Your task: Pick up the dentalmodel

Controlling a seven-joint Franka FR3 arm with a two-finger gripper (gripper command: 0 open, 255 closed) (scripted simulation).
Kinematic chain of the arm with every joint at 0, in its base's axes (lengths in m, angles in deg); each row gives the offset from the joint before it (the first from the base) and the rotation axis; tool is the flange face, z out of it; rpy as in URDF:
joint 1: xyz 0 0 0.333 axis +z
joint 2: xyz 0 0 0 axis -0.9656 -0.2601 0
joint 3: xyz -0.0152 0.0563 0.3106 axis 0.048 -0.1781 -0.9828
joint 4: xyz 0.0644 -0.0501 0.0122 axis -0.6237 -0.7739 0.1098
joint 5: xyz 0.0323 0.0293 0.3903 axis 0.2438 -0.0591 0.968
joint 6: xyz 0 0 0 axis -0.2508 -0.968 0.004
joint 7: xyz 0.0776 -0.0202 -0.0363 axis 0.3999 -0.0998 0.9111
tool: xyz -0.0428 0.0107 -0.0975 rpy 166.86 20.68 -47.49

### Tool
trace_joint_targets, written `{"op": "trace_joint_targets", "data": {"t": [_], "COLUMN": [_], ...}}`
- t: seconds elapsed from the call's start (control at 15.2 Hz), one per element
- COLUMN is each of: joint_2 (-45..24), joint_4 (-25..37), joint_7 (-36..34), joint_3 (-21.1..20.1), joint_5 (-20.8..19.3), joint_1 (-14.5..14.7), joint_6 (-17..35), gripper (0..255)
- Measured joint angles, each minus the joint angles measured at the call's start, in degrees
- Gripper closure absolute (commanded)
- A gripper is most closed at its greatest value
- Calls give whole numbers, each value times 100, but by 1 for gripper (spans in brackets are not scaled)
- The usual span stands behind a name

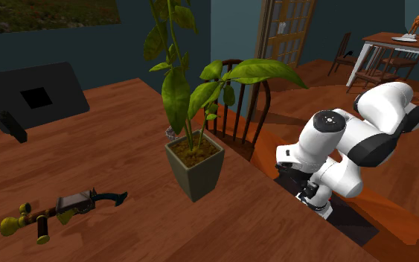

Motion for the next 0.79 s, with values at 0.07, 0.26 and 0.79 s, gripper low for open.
{"op": "trace_joint_targets", "data": {"t": [0.07,0.26,0.79], "joint_2": [0,-247,-1387], "joint_4": [0,211,1233], "joint_7": [0,245,1237], "joint_3": [0,223,1063], "joint_5": [0,-178,-714], "joint_1": [0,-97,-376], "joint_6": [0,44,-149], "gripper": [0,0,0]}}
